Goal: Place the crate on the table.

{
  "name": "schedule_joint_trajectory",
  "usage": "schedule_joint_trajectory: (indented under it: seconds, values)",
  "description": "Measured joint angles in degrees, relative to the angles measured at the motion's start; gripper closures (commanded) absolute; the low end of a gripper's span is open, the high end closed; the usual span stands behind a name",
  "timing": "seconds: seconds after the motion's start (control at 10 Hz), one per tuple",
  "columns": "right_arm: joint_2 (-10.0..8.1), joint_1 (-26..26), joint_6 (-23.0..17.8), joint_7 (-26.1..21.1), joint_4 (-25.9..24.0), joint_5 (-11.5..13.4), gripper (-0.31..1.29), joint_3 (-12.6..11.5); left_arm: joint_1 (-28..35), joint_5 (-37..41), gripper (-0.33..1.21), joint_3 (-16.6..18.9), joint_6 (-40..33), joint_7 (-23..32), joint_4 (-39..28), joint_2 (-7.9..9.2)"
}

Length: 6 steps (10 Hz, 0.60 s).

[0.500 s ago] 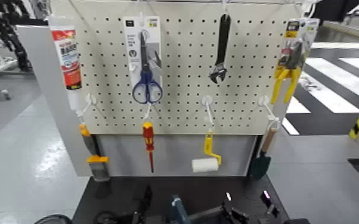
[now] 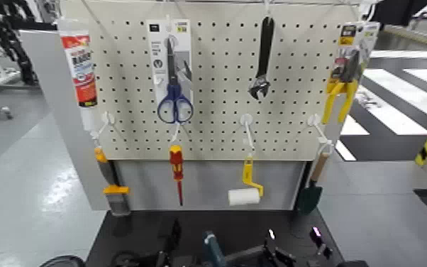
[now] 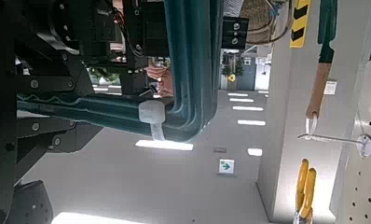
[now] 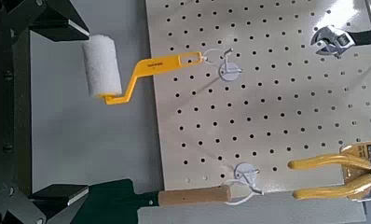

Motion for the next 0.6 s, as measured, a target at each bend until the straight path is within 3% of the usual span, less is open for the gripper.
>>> schedule_joint_trajectory:
  seconds: [0.6]
  values:
    - [-0.01,-0.1,-0.2,0.0,0.3,0.0,0.14,0.2,-0.2,-0.3,1.19,4.0,0.8,3.9,0.3,0.29]
